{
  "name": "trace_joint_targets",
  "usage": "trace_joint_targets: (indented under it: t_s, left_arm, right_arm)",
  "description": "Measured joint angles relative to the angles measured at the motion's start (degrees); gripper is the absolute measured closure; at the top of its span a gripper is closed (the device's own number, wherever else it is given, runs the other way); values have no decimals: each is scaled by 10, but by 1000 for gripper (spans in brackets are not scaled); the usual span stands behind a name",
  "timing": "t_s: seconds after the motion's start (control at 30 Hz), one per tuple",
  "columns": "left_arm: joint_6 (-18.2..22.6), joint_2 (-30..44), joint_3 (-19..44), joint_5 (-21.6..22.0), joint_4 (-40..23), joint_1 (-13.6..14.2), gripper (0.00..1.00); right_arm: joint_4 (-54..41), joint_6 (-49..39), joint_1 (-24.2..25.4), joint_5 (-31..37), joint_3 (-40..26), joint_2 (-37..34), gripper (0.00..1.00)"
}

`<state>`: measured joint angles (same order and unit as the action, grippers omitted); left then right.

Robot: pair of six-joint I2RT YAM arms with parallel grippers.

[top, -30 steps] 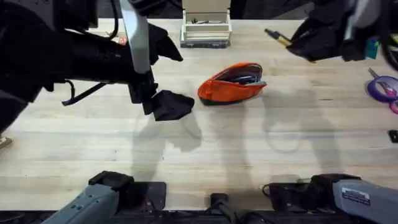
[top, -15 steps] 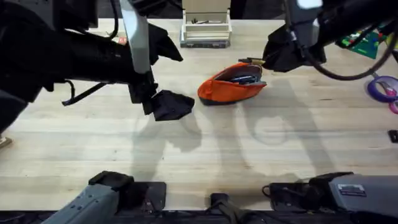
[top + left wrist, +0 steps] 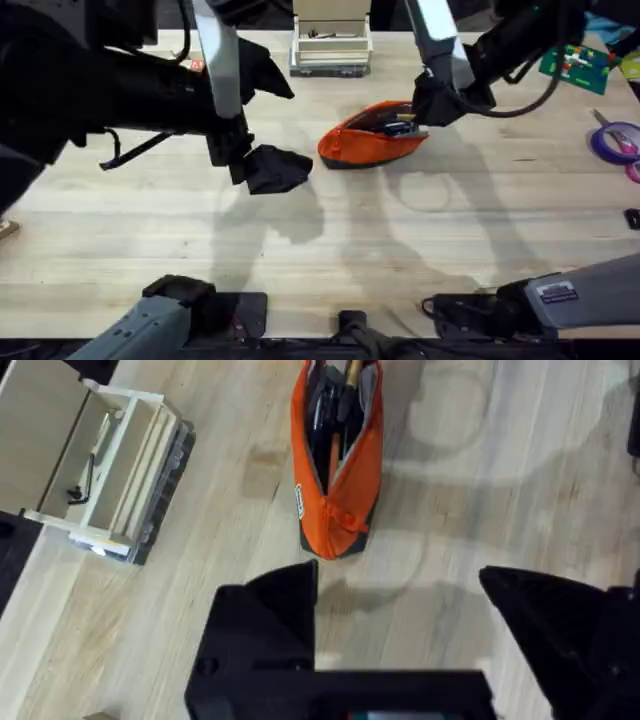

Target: Unzip the bag, pick up the pens from the table one at a time and place them inside, then zip the bag closed.

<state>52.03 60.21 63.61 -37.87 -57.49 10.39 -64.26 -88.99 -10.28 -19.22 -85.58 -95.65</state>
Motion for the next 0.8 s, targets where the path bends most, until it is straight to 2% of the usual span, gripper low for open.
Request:
trace_joint_targets:
  t_s: [0.57, 0.8]
  left_arm:
    - [0, 0, 0, 0, 0, 0, 7]
    - [0, 0, 0, 0, 0, 0, 7]
  right_arm:
    - [33, 0, -2, 2, 0, -75, 970]
    - [51, 0, -31, 3, 0, -83, 970]
